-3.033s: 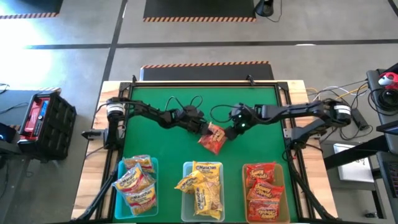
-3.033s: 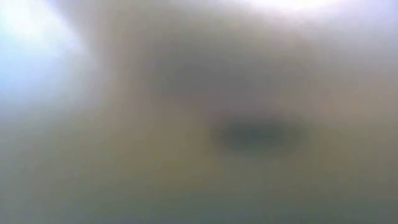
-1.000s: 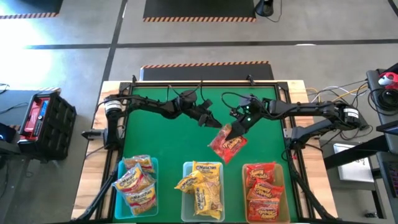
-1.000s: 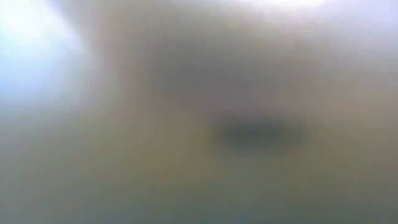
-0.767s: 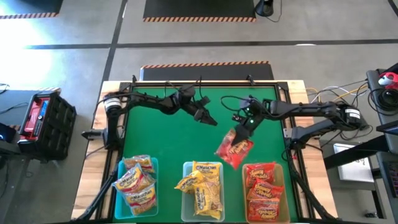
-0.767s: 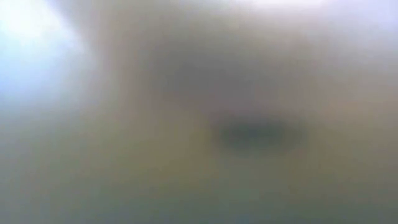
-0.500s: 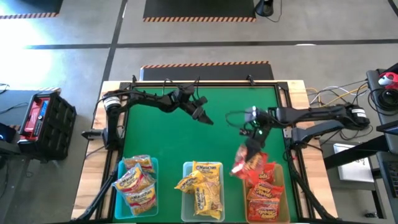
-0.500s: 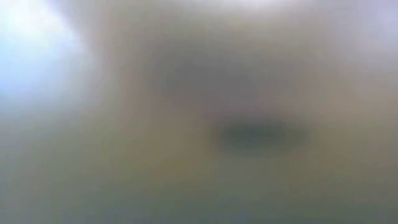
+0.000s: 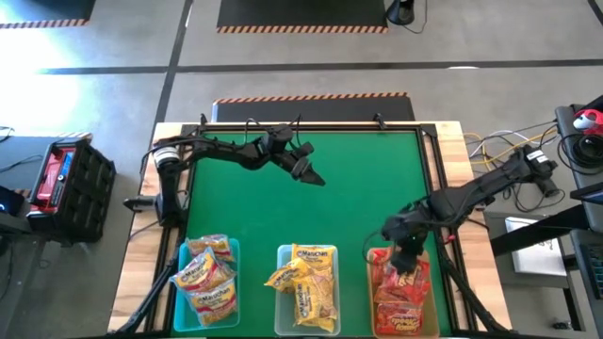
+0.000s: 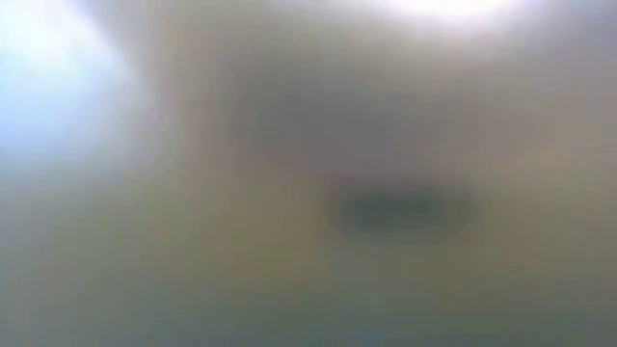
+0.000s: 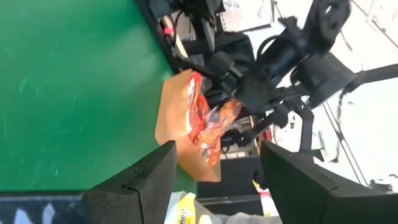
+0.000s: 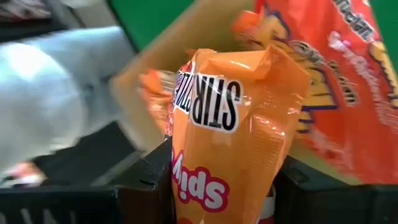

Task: Sort Maruchan noodles
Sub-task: Put the orange noodle pack into the orange bin, then return to Home Position

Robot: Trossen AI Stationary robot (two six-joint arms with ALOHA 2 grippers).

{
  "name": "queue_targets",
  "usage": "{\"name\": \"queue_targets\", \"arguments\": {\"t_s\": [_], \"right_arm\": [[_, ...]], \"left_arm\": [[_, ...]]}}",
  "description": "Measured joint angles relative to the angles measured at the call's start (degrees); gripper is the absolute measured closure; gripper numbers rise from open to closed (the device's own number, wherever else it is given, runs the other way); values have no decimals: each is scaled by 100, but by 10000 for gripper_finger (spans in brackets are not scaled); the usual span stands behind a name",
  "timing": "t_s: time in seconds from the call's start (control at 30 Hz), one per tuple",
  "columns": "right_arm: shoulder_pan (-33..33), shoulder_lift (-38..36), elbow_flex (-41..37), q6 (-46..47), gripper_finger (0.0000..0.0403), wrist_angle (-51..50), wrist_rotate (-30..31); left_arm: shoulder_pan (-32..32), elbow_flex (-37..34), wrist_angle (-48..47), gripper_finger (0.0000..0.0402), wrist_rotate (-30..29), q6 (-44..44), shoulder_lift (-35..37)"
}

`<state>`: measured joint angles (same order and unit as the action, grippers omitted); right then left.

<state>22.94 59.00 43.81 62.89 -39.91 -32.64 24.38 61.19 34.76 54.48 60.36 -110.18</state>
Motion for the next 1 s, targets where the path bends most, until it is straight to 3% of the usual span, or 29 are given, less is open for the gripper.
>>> {"name": "queue_targets", "arguments": {"t_s": [0.17,0.43,0.8,0.9,1.0], "right_arm": [[261,61,2,-220,249,6,374],[284,-11,137,-439,224,-38,59],[143,-110,531,-1129,153,-501,-329],[128,-240,838,-1531,146,-1164,19],[129,-382,1184,-1949,145,-1761,795]], "left_arm": [[-111,0,-1,187,-263,81,319],[-288,0,-100,187,-659,171,916],[-382,-6,-1773,188,-1415,-499,2127],[-376,-7,-2529,188,-1762,-770,2510],[-376,-7,-3253,188,-2085,-1165,2950]]}}
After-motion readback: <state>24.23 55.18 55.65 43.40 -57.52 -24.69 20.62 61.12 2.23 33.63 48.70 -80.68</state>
